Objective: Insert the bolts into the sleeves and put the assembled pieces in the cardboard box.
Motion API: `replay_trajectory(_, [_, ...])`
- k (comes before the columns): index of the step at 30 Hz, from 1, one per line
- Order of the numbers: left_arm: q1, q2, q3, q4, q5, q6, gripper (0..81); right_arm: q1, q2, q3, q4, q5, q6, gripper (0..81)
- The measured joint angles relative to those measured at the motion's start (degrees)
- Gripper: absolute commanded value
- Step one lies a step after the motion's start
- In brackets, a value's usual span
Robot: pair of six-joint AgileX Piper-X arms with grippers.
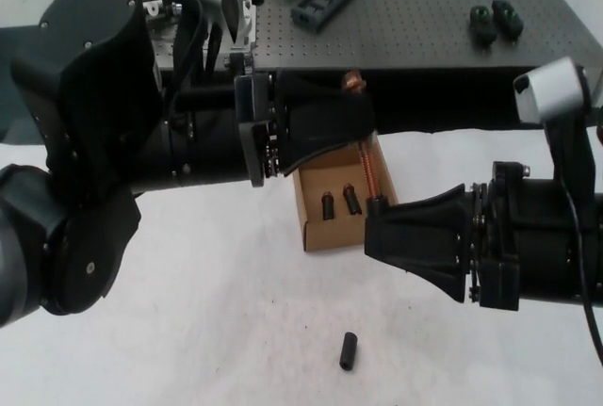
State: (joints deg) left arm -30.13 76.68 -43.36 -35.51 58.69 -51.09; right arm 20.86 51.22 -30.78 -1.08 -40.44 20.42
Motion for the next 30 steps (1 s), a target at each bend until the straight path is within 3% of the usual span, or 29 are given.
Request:
replay_trajectory(13, [0.0,0.0,0.0,0.0,3.7,0.3,1.5,0.0,0.3,0.0,-1.9,-1.7,0.3,1.6])
replay_trajectory(15, [0.0,0.0,0.0,0.0,4.3,0.3,10.2,0.0,0.3,0.0,-1.9,-2.0,0.3,1.6])
replay_trajectory(19, [0.0,0.0,0.0,0.0,5.9,-0.1,48.8,0.0,0.3,0.0,-2.0,-2.8,0.6,1.6])
replay_trajectory(20, [0.0,0.0,0.0,0.0,5.9,-0.5,52.1,0.0,0.3,0.0,-2.0,-2.9,0.8,1.6])
replay_trajectory(24, [0.0,0.0,0.0,0.1,5.7,-1.5,44.7,0.0,0.3,0.0,-2.1,-3.0,0.8,1.6])
replay_trajectory(30, [0.0,0.0,0.0,0.3,4.6,0.3,44.1,0.0,0.3,0.0,-2.6,-3.3,0.8,1.6])
